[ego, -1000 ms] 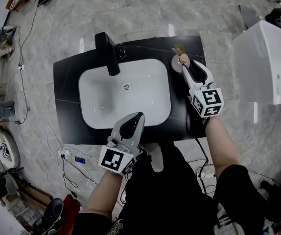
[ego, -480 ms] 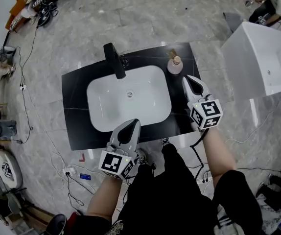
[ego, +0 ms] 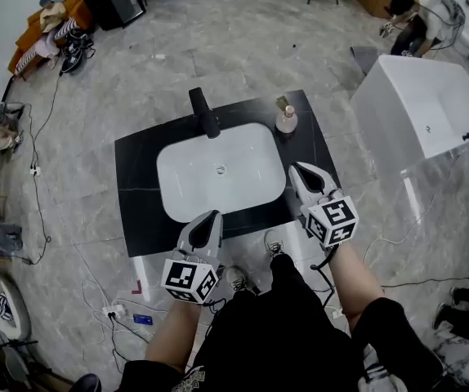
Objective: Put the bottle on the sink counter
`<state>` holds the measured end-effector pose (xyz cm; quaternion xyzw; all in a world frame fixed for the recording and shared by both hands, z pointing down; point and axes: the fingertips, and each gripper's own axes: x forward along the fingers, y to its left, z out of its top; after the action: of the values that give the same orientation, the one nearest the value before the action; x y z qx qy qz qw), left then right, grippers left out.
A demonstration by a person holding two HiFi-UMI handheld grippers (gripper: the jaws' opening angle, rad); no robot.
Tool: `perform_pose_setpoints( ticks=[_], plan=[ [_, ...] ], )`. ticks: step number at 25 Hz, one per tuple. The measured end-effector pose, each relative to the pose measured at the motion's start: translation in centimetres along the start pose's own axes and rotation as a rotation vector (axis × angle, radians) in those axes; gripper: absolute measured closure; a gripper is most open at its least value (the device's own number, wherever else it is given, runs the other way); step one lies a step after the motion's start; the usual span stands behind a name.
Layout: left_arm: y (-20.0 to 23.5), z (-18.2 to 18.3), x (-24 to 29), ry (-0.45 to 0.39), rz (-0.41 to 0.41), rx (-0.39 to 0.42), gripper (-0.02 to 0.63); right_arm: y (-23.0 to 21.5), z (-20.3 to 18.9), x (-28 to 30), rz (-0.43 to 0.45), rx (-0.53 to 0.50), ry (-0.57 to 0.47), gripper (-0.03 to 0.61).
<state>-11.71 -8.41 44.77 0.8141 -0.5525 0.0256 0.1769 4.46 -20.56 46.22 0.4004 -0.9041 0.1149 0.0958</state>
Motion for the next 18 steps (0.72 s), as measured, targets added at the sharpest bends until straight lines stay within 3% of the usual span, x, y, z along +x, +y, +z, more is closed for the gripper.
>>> perform_pose_setpoints(
  ticks=[10,18],
  plan=[
    [0.8,-1.1,-6.6,-0.004,-0.043,0.006,0.614,7.9,-0.3,-6.7,-0.072,0.03,-0.033,0.551],
    [0.8,-2.4,-8.8,0.025,-0.112,0.025,0.614,10.8,-2.9,-10.1,-0.138,0.073,-0.023,0.551]
  ],
)
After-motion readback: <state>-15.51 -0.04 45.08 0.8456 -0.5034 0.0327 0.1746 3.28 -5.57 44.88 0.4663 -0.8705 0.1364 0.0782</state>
